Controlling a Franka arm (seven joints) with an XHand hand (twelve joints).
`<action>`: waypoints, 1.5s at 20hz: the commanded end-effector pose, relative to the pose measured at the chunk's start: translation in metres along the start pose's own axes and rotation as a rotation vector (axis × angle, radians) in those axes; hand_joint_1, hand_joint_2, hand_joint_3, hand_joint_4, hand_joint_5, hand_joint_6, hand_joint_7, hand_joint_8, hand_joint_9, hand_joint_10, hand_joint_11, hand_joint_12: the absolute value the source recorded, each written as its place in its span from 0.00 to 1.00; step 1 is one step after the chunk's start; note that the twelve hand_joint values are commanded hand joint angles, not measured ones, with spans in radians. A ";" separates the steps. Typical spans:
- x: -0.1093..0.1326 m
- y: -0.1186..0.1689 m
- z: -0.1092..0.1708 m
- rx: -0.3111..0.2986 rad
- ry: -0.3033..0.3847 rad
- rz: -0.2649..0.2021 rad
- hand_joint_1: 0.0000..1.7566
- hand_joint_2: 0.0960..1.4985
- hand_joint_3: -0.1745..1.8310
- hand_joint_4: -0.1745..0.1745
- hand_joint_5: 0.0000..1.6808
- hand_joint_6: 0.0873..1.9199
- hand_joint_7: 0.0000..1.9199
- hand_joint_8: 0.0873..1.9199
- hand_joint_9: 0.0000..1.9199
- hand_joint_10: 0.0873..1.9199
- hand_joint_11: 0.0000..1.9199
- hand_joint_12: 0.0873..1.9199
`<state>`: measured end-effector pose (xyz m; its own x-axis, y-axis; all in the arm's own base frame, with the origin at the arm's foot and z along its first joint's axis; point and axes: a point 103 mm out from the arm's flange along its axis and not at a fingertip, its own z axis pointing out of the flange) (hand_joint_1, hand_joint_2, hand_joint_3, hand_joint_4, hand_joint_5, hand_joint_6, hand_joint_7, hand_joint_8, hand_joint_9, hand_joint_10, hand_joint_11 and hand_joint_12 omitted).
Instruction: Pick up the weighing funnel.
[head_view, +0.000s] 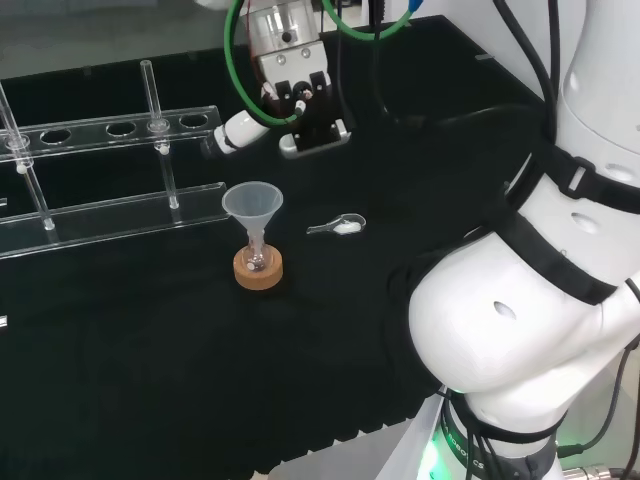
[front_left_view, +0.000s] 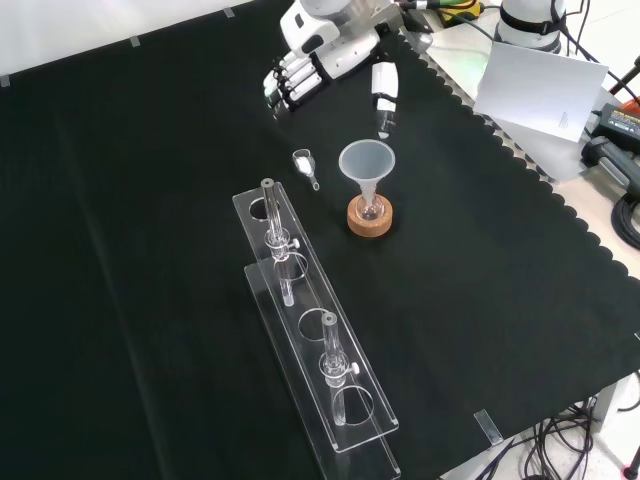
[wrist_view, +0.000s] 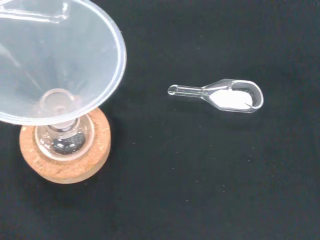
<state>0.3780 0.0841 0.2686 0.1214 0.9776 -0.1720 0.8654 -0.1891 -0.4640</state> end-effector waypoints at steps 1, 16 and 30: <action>-0.013 0.002 -0.009 -0.017 -0.026 -0.005 0.05 0.34 0.09 0.60 0.00 0.00 0.00 0.00 0.00 0.00 0.00 0.00; -0.056 0.020 -0.034 -0.171 -0.130 -0.015 0.09 0.38 0.09 0.67 0.00 0.00 0.00 0.00 0.00 0.00 0.02 0.04; -0.102 0.050 -0.016 -0.178 -0.150 -0.194 0.12 0.41 0.09 0.62 0.00 0.00 0.00 0.00 0.00 0.00 0.00 0.29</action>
<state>0.4173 -0.0074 0.2928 -0.0301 0.9704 -0.2396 0.9462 -0.0496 -0.3198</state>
